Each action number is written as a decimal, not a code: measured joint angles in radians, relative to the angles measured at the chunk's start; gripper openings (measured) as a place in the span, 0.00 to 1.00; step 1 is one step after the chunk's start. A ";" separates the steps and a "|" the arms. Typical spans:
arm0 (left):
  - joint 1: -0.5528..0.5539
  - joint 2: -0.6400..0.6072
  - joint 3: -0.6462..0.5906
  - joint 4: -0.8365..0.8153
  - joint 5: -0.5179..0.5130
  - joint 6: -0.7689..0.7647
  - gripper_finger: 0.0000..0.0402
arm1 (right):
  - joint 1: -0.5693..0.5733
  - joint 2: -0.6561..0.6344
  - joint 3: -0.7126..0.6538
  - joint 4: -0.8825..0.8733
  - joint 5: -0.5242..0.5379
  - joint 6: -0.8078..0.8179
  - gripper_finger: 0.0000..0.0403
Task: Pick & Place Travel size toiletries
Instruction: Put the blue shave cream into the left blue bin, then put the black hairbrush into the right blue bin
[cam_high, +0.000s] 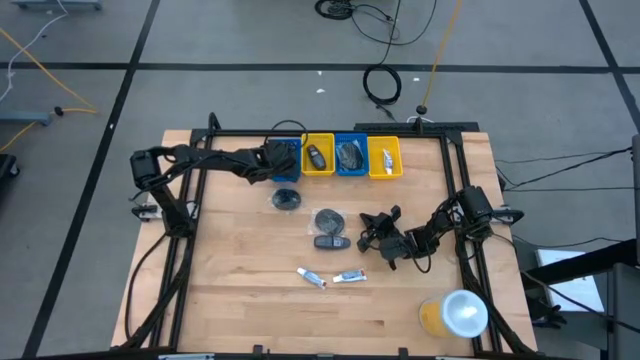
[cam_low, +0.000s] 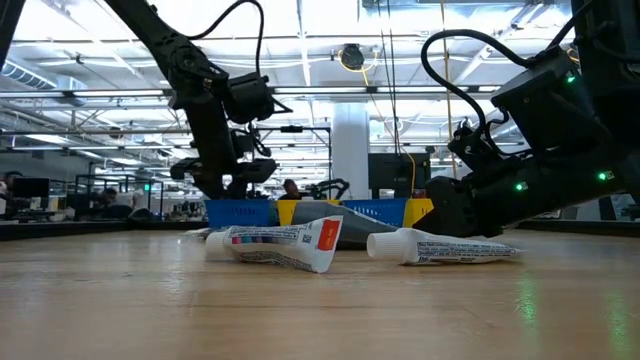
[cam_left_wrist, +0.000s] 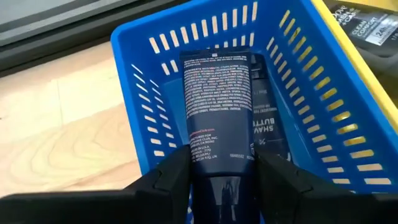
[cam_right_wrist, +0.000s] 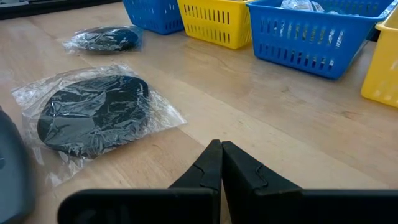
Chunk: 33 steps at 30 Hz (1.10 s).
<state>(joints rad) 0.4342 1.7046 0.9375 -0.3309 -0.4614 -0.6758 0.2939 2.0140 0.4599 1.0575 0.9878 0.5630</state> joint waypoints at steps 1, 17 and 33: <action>0.000 0.000 0.000 0.000 0.000 0.000 0.39 | 0.000 0.000 0.000 0.000 0.000 0.000 0.00; 0.005 -0.055 0.021 0.070 0.112 0.157 0.71 | 0.000 0.000 0.000 0.000 0.000 0.001 0.00; -0.283 -0.335 -0.208 0.156 -0.008 0.242 0.71 | 0.002 0.000 0.000 -0.008 -0.028 0.001 0.00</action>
<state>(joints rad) 0.1514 1.3692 0.7299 -0.1746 -0.4698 -0.4337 0.2958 2.0144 0.4599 1.0499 0.9598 0.5639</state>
